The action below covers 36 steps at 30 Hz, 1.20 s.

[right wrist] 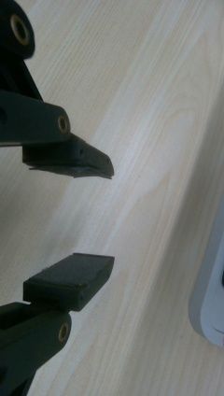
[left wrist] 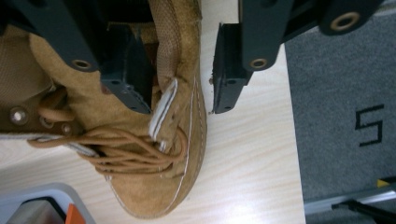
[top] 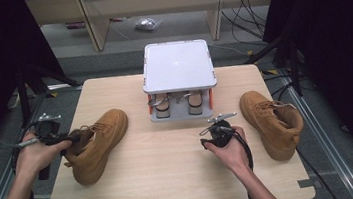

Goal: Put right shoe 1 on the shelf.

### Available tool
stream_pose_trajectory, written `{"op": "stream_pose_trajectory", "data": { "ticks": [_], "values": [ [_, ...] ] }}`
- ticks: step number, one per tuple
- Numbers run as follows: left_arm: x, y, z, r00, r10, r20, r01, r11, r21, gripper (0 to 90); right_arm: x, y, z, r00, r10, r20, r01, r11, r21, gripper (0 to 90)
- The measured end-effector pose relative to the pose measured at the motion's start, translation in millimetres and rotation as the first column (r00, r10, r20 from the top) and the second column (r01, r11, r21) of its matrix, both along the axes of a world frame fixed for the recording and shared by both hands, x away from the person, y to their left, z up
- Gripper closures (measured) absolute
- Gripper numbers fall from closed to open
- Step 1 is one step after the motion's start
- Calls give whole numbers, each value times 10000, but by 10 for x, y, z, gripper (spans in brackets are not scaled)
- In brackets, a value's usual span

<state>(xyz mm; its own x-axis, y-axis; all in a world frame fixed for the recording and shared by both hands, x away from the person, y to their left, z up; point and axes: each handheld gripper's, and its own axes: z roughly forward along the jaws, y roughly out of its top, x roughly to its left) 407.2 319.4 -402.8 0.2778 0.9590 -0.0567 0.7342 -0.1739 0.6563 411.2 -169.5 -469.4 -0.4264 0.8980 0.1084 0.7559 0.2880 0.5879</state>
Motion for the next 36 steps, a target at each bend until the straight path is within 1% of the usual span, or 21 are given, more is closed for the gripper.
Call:
{"op": "stream_pose_trajectory", "data": {
  "ticks": [1, 2, 5, 6, 7, 8, 13, 14, 15, 21, 22, 23, 24, 27, 28, 30, 31, 32, 34, 35, 36],
  "values": [
    [3, 5, 5, 9996, -23, -297, 24, 10000, 63, 603, -2, -1, -2, 10000, -4, -22, 4, 10000, -1, 502],
    [10, 0, -25, 9998, 19, -182, -20, 10000, -36, 637, -6, -6, -7, 10000, 44, -61, -44, 10000, 1, 501],
    [26, -6, -29, 9979, 79, -638, -85, 9999, -90, 671, -11, -9, -8, 10000, -37, -38, 37, 10000, -9, 500],
    [29, -16, -40, 9987, 157, -490, -162, 9998, -93, 681, -1, -22, -16, 9999, 94, 55, -94, 10000, -26, 500],
    [34, -13, -12, 9962, 70, -873, -48, 9997, 256, 690, -4, -16, -18, 10000, -56, 1, 56, 10000, -5, 500],
    [37, -28, -7, 9948, 135, -1009, -102, 9994, 332, 713, 4, -28, -20, 9999, 40, -121, -40, 10000, 43, 499],
    [62, -54, 2, 9927, 243, -1182, -183, 9985, 520, 760, -2, -26, -19, 10000, -17, -74, 18, 10000, 30, 498],
    [63, -62, 3, 9927, 214, -1189, -148, 9983, 565, 760, -6, -29, -20, 10000, 7, 63, -7, 10000, 20, 498],
    [54, -82, 10, 9941, -22, -1082, 126, 9954, 952, 776, -6, -39, -20, 10000, 82, -12, -82, 10000, 25, 497],
    [-2, -129, 11, 9974, -197, -697, 283, 9919, 1242, 810, -22, -63, -26, 9999, -38, -134, 39, 10000, 46, 497],
    [-11, -137, 9, 9979, -240, -599, 311, 9922, 1204, 814, -14, -80, -34, 9999, 96, -53, -95, 9999, 58, 497],
    [-11, -137, 9, 9979, -240, -599, 311, 9922, 1204, 818, -15, -81, -31, 9998, -112, -163, 111, 9999, -67, 497],
    [-20, -145, 14, 9980, -269, -567, 339, 9913, 1269, 818, -15, -81, -31, 9998, -112, -163, 111, 9999, -67, 497],
    [-32, -167, 31, 9991, -262, -331, 300, 9923, 1203, 825, -19, -108, -32, 10000, -49, 70, 49, 10000, -23, 497],
    [-38, -177, 47, 9994, -275, -220, 300, 9921, 1217, 826, -17, -118, -28, 10000, -25, -65, 25, 10000, 36, 497],
    [-35, -196, 61, 9995, -286, -165, 303, 9933, 1114, 828, -20, -133, -33, 9999, -85, 65, 85, 10000, 2, 497],
    [-37, -205, 74, 9995, -304, -96, 313, 9930, 1143, 829, -28, -128, -26, 9998, -207, -27, 207, 9998, 28, 497],
    [-36, -222, 91, 9995, -323, -53, 327, 9926, 1170, 830, -17, -148, -30, 10000, -20, -32, 20, 10000, 67, 497],
    [-35, -250, 108, 9994, -322, 85, 311, 9936, 1088, 831, -25, -159, -25, 9999, -119, 41, 119, 9999, -14, 497],
    [-38, -261, 128, 9992, -392, 114, 376, 9923, 1178, 832, -31, -155, -18, 9997, -211, -116, 211, 9998, 15, 497],
    [-37, -274, 133, 9989, -391, 244, 361, 9930, 1127, 833, -26, -172, -23, 9998, -158, -72, 158, 9999, -1, 497]
  ]
}}
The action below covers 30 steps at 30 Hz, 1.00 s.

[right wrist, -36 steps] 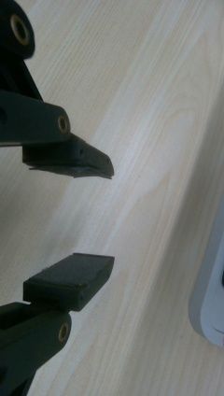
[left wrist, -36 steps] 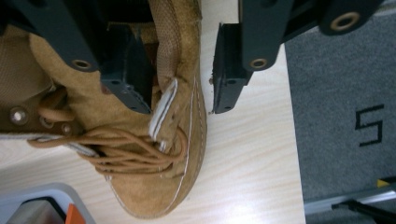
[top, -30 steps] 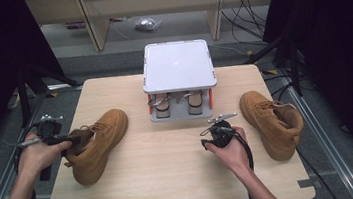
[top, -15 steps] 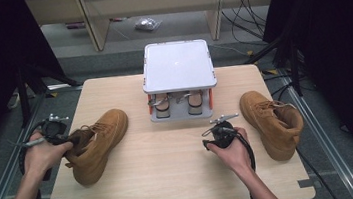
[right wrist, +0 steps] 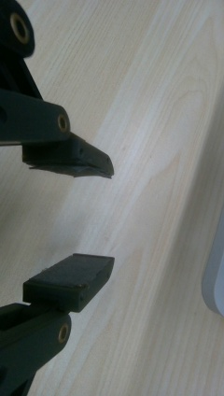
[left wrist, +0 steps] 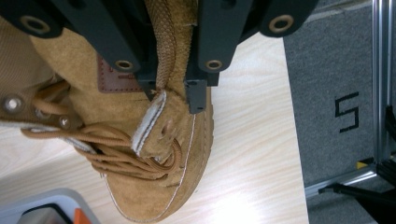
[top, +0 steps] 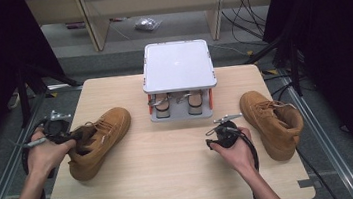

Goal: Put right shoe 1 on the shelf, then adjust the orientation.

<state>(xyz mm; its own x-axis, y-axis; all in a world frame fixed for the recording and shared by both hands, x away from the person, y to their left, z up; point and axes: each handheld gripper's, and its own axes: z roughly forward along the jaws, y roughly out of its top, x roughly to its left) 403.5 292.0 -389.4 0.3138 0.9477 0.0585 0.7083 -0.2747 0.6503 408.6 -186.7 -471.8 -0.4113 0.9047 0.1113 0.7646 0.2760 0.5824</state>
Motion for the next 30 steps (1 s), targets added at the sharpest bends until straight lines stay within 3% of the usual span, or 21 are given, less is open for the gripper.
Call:
{"op": "stream_pose_trajectory", "data": {
  "ticks": [14, 15, 20, 23, 24, 25, 30],
  "values": [
    [35, 8, 130, 9988, 214, 432, -214, 9998, 2, 836, 3, -73, 25, 9997, -211, 141, 209, 9997, 88, 497],
    [36, 9, 138, 9986, 255, 473, -254, 9997, -40, 835, -2, -66, 24, 9996, -278, 22, 277, 9992, 288, 497],
    [61, 26, 207, 9968, 377, 706, -364, 9991, -204, 836, -10, -96, 37, 9996, -210, 188, 209, 9997, 97, 497],
    [94, 14, 250, 9959, 410, 805, -389, 9989, -271, 836, -4, -111, 38, 9998, -147, 136, 144, 9996, 225, 497],
    [107, 9, 271, 9961, 419, 777, -401, 9989, -245, 836, 0, -124, 34, 9991, -140, 405, 145, 9998, -108, 497],
    [123, 4, 280, 9953, 409, 875, -389, 9989, -248, 837, -1, -121, 43, 9995, -256, 185, 253, 9995, 199, 497],
    [205, -16, 360, 9942, 491, 962, -472, 9987, -215, 837, -1, -139, 37, 9993, -222, 304, 218, 9997, 113, 497]
  ]
}}
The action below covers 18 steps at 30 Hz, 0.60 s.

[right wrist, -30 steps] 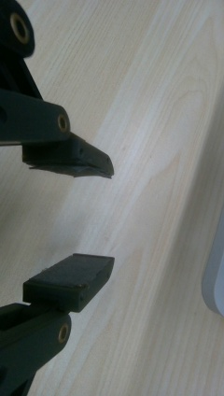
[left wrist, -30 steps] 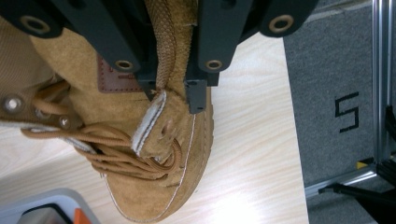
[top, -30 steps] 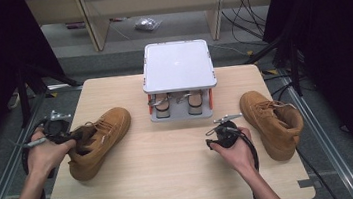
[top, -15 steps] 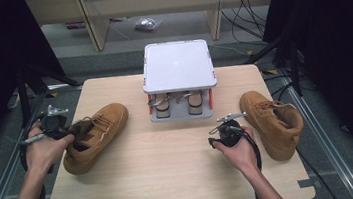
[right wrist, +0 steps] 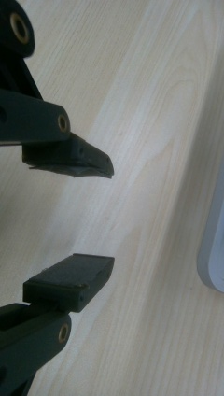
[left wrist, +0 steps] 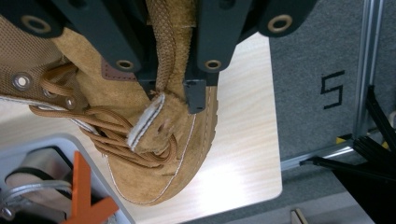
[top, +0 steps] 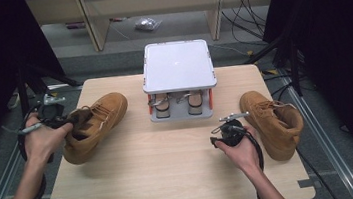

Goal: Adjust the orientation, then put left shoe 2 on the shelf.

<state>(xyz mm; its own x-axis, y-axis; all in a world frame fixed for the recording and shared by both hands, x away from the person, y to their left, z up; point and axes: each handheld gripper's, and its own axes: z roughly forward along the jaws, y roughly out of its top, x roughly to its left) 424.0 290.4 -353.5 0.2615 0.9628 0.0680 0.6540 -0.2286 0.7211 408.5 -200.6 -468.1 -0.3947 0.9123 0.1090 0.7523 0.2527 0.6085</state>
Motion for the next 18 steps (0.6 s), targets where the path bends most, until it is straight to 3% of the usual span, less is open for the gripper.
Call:
{"op": "stream_pose_trajectory", "data": {
  "ticks": [15, 17, 18],
  "values": [
    [197, -127, 168, 9976, 316, 611, -313, 9995, -59, 837, -18, -6, 4, 9999, -115, -98, 116, 9999, 60, 496],
    [213, -139, 189, 9972, 310, 677, -307, 9995, -52, 837, -13, -20, -1, 10000, -80, -8, 80, 9998, -192, 496],
    [222, -146, 201, 9967, 306, 749, -303, 9995, -53, 837, -18, -11, 4, 10000, -77, -40, 77, 10000, 17, 496]
  ]
}}
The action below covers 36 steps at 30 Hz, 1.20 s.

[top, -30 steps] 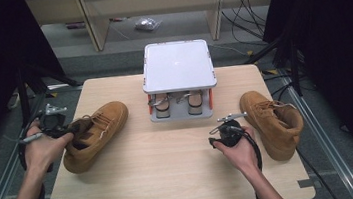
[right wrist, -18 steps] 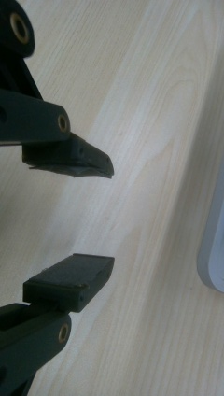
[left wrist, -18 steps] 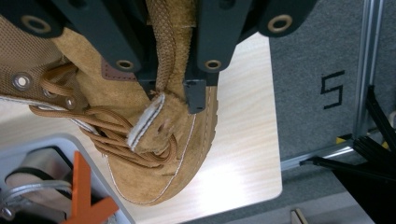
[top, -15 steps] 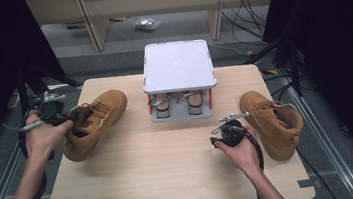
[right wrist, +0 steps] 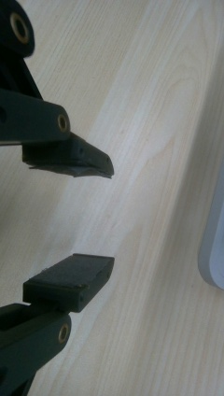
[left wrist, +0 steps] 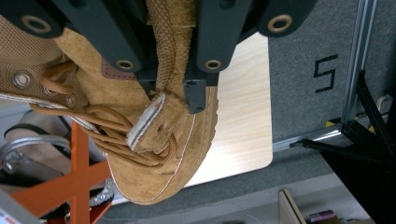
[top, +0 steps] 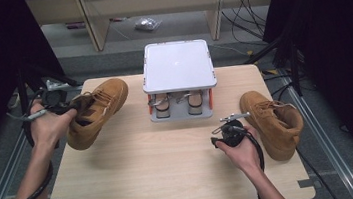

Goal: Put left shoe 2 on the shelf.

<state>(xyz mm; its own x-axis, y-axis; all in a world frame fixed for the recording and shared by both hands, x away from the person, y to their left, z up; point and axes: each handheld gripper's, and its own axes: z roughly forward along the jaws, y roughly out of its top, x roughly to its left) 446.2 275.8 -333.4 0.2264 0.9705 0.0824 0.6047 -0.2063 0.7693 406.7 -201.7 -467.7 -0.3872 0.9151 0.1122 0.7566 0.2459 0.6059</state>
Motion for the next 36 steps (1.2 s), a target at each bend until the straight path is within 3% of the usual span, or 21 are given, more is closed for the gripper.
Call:
{"op": "stream_pose_trajectory", "data": {
  "ticks": [5, 6, 8, 15, 32, 35, 36],
  "values": [
    [32, -35, 48, 9998, 10, 192, -9, 10000, -48, 837, -2, 5, -1, 10000, 16, 11, -16, 10000, 41, 497],
    [39, -40, 58, 9997, 46, 232, -44, 10000, -57, 837, -17, 25, 9, 9997, -214, -111, 215, 9997, 113, 497],
    [58, -54, 76, 9995, 52, 323, -47, 9999, -147, 837, 2, 6, 4, 9999, 54, 127, -53, 10000, -46, 496],
    [132, -113, 139, 9983, 159, 569, -143, 9995, -280, 837, -10, 15, 25, 10000, -12, 77, 12, 10000, 7, 497],
    [310, -226, 208, 9968, 280, 754, -251, 9990, -379, 837, -25, -23, -16, 9996, 152, 237, -151, 9999, -49, 496],
    [331, -234, 220, 9959, 303, 857, -260, 9984, -509, 837, -44, 3, -3, 10000, -65, 31, 64, 9999, 152, 496],
    [336, -239, 228, 9958, 333, 857, -288, 9982, -530, 837, -34, -10, -13, 9998, 15, 223, -13, 10000, -63, 496]
  ]
}}
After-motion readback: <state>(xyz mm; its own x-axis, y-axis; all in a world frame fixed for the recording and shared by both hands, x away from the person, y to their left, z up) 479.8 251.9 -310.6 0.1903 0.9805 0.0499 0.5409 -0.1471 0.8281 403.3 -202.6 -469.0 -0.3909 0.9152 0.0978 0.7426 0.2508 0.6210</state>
